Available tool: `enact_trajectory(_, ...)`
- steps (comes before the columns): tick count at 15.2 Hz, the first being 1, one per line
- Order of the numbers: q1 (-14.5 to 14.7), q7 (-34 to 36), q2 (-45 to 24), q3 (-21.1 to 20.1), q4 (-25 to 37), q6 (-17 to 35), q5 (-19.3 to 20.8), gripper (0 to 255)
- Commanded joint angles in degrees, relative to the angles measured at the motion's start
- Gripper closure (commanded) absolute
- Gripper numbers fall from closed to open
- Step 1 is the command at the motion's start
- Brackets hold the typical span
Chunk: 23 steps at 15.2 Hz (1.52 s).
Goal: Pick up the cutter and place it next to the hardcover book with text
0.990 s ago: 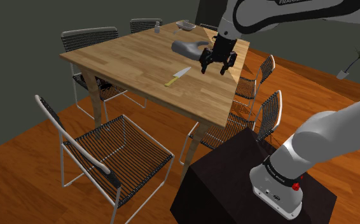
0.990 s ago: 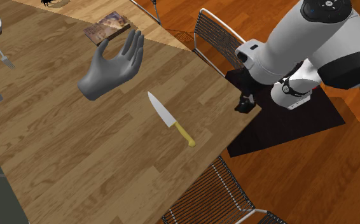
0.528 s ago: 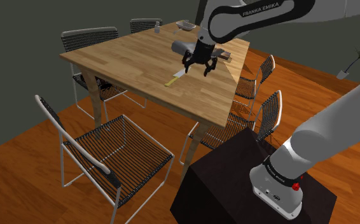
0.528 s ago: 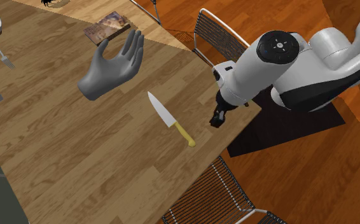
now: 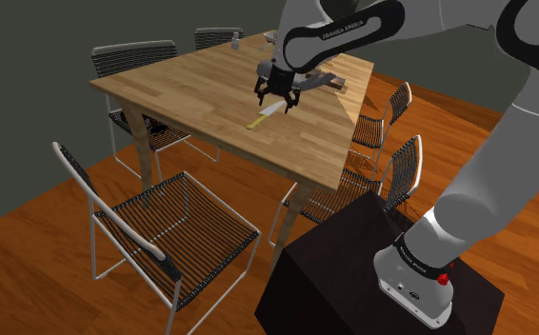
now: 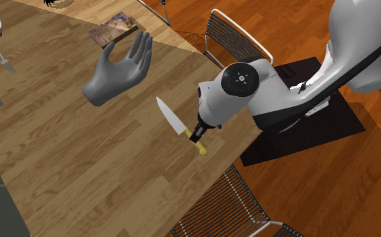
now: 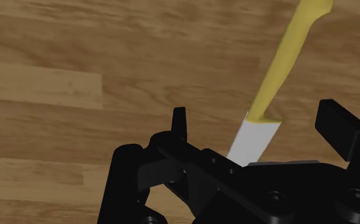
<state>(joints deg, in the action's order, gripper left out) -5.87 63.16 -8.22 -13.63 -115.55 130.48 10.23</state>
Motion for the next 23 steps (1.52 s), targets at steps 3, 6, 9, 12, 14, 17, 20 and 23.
enact_trajectory(3,1.0,7.2,-7.8,1.5,7.7,0.4,3.3,0)
enact_trajectory(6,1.1,7.6,-9.3,1.8,7.3,2.1,3.9,0)
enact_trajectory(9,1.2,8.0,-10.8,2.1,7.1,3.8,4.5,0)
enact_trajectory(12,1.2,8.2,-11.6,2.3,7.0,4.7,4.9,0)
enact_trajectory(14,1.2,8.2,-11.6,2.3,7.0,4.7,4.9,0)
enact_trajectory(17,1.2,8.2,-11.6,2.3,7.0,4.7,4.9,0)
enact_trajectory(20,1.2,8.2,-11.6,2.3,7.0,4.7,4.9,255)
enact_trajectory(23,1.2,8.2,-11.6,2.3,7.0,4.7,4.9,255)
